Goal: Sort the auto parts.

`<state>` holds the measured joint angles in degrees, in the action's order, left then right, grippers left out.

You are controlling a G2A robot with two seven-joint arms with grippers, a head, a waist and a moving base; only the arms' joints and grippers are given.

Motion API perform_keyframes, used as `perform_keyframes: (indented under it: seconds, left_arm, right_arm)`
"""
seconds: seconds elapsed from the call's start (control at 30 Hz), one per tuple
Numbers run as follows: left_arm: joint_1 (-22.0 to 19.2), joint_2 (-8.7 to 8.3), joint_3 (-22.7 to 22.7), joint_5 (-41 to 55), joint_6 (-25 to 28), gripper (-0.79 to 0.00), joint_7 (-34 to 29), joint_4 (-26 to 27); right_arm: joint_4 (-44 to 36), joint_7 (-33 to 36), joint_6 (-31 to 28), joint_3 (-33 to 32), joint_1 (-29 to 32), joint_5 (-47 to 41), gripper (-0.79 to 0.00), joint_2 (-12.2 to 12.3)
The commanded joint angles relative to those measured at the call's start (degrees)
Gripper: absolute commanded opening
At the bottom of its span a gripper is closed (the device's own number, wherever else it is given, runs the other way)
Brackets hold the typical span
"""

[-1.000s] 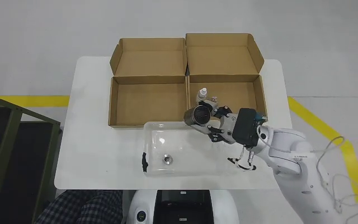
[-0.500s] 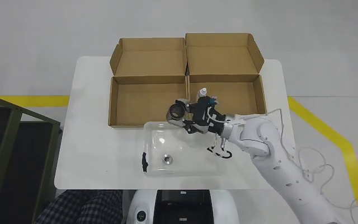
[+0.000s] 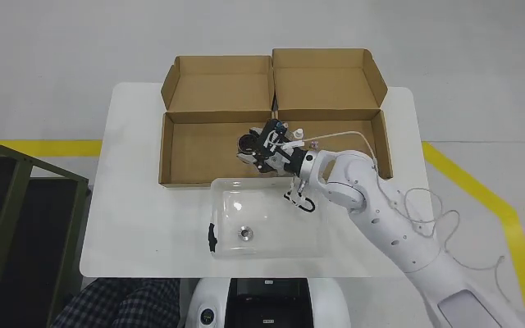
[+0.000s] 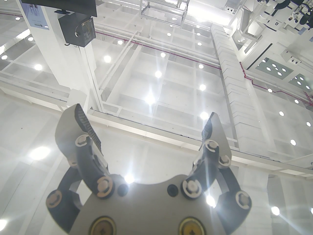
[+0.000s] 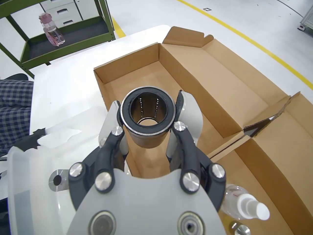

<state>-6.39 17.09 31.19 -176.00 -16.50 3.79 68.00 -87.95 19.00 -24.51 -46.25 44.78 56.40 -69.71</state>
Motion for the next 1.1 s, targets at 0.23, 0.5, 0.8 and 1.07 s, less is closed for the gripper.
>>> perform_keyframes:
  seconds: [0.23,0.5,0.8,1.07]
  left_arm:
    - [0.0,0.0,0.0,0.0,0.0,0.0,0.0,0.0]
    - [0.0,0.0,0.0,0.0,0.0,0.0,0.0,0.0]
    - [0.0,0.0,0.0,0.0,0.0,0.0,0.0,0.0]
    - [0.0,0.0,0.0,0.0,0.0,0.0,0.0,0.0]
  right_arm:
    - [8.15,0.03,5.53,4.05,-5.06,0.79,-0.785,-2.97]
    - [13.72,0.58,9.3,6.33,-7.83,1.99,-0.785,-5.22]
    - [18.7,0.75,10.71,8.07,-9.47,2.3,-0.785,-7.42]
    - [20.9,2.43,10.57,8.94,-10.44,3.33,-0.65,-8.86]
